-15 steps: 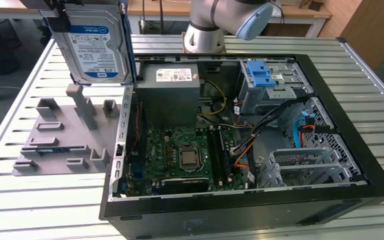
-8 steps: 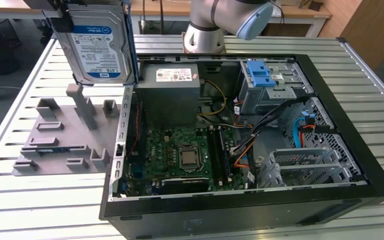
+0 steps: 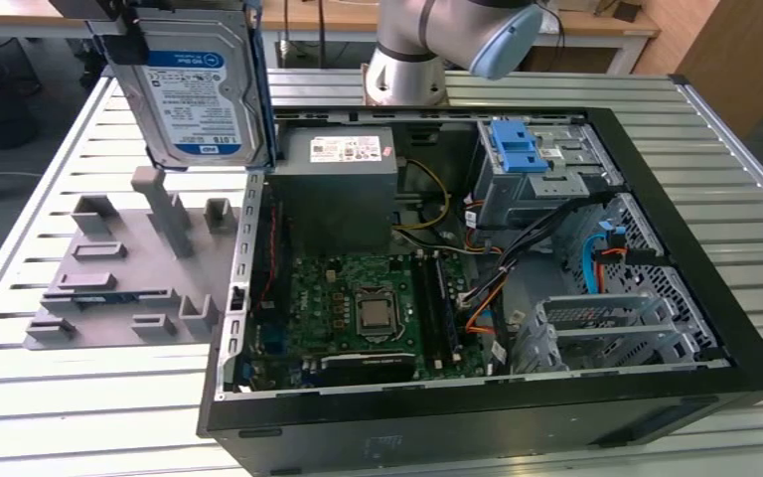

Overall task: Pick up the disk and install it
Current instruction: 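Pick up the disk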

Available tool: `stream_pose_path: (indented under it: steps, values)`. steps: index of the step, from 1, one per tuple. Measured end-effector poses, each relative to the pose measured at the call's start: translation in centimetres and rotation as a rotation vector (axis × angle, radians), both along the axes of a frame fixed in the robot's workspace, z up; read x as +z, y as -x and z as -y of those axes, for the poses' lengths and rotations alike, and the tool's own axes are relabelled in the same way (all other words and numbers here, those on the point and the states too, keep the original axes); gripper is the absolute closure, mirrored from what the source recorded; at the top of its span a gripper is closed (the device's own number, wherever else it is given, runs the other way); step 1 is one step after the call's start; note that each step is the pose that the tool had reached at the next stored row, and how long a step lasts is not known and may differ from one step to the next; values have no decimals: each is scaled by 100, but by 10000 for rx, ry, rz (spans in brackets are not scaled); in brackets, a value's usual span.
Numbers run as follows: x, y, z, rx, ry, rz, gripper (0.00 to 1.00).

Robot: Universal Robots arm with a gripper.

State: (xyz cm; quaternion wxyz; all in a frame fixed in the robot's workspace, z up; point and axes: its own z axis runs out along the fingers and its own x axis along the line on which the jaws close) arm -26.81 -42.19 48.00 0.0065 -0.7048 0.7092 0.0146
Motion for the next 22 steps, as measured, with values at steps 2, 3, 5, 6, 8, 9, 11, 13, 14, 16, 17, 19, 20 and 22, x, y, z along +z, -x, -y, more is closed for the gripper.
stream_pose_path:
  steps: [2,3,5,6,8,9,11,13,14,16,17,19,20,22]
  values:
    - [0,-17,2,-1,1,-1,64]
    - [0,-26,3,0,0,-1,64]
    - [0,-45,6,-1,0,0,64]
    - [-1,-56,8,-1,-1,1,64]
    - [0,-78,12,-1,0,0,64]
    - [0,-90,15,-1,0,0,64]
    - [0,-116,21,-1,0,0,64]
    - [0,-142,28,-1,-1,0,64]
    - [0,-156,32,-1,0,0,64]
    - [0,-181,37,-1,0,0,64]
    - [0,-193,40,-1,-1,0,64]
    - [-1,-222,48,-2,-1,0,64]
    - [0,-237,51,-1,0,-1,64]
    - [0,-266,59,-1,0,-2,64]
